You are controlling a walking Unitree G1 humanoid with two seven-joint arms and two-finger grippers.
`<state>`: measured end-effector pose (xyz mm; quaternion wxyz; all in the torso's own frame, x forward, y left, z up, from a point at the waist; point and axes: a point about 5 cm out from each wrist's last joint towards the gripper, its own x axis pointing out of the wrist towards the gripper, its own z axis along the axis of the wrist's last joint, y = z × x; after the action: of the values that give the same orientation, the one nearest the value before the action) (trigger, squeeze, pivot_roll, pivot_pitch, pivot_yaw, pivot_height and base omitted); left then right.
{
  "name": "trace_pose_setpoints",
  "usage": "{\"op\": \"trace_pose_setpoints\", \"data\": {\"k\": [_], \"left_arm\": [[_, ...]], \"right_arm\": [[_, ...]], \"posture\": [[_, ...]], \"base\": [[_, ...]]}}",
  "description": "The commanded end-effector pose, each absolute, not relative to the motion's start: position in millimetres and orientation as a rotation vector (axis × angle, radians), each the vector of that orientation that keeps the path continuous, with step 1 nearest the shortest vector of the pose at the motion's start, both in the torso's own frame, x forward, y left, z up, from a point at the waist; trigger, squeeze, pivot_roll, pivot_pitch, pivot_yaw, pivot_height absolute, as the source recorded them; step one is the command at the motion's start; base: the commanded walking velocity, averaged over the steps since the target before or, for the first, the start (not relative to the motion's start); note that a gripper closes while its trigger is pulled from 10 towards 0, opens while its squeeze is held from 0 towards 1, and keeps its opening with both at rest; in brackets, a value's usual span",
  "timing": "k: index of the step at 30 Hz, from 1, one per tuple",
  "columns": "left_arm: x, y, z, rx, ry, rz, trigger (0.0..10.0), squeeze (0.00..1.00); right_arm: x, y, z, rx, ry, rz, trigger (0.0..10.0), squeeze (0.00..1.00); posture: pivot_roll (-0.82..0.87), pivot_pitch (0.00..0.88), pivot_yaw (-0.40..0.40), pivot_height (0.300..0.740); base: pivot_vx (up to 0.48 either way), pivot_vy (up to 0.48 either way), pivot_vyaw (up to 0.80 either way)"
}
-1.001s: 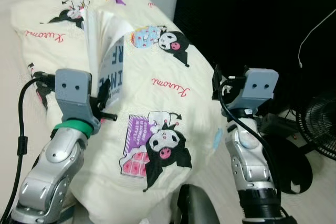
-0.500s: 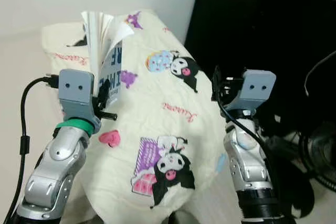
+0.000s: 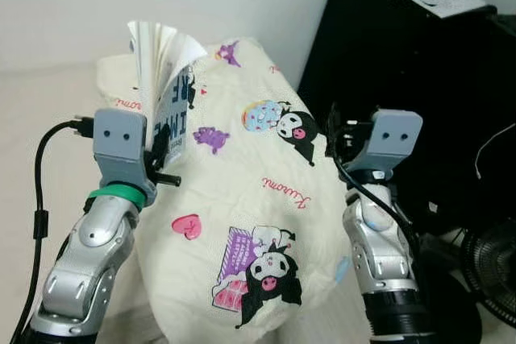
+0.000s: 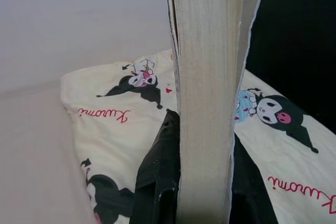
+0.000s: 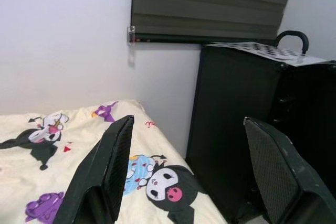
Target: Clean up the room
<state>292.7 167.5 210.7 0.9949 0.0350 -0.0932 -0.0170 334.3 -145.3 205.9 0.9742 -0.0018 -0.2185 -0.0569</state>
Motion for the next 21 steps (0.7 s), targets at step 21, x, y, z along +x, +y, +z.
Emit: {"op": "trace_pose_setpoints", "data": {"k": [21], "left_arm": [[293.1, 165.8, 195.5, 0.069, -0.156, 0.018, 10.0, 0.00]], "right_arm": [[334.0, -136.6, 180.9, 0.007, -0.354, -0.074, 10.0, 0.00]], "posture": [[0.07, 0.059, -0.036, 0.740]], "base": [[0.000, 0.000, 0.00]]}}
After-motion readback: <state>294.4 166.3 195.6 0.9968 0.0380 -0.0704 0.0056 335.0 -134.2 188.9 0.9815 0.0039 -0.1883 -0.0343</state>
